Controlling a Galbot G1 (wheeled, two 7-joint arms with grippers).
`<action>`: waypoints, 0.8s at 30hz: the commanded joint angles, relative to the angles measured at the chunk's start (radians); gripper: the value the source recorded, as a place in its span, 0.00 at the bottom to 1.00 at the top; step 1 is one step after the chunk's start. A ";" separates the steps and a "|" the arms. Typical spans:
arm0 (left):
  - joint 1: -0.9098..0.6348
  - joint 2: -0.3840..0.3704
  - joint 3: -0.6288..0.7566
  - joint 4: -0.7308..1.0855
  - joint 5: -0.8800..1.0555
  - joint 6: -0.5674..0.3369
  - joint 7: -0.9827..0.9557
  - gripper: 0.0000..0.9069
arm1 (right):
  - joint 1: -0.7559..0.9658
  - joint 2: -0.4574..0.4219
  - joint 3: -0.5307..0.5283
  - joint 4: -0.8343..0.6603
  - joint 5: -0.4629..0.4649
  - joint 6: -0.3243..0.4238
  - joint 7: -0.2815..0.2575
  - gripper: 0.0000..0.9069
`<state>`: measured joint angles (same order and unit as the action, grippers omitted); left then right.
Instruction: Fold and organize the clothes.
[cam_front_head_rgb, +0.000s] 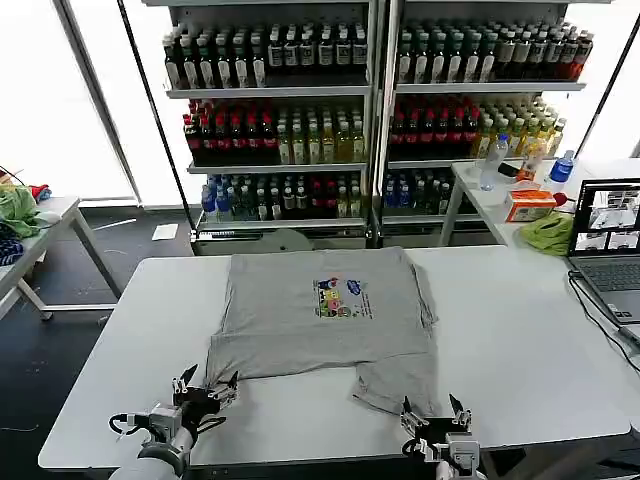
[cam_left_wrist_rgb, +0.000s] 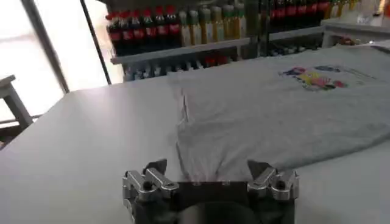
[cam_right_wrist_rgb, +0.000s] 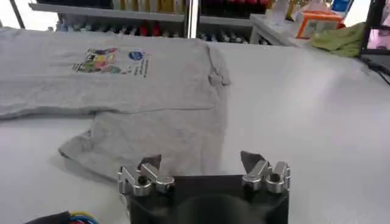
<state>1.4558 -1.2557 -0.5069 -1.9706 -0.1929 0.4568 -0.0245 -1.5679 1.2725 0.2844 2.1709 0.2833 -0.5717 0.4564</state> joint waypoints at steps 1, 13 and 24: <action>-0.006 0.001 0.001 0.024 -0.023 -0.002 0.001 1.00 | -0.002 0.009 -0.004 -0.005 -0.007 0.001 0.002 1.00; -0.005 0.005 -0.001 0.031 -0.090 0.034 -0.001 0.04 | -0.005 0.014 -0.021 -0.031 -0.027 0.014 -0.016 0.29; 0.008 0.000 0.012 0.012 -0.070 0.041 0.003 0.01 | -0.007 0.014 -0.021 -0.044 -0.025 0.039 -0.010 0.00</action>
<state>1.4609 -1.2531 -0.4988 -1.9566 -0.2578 0.4868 -0.0234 -1.5738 1.2848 0.2661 2.1304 0.2579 -0.5340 0.4453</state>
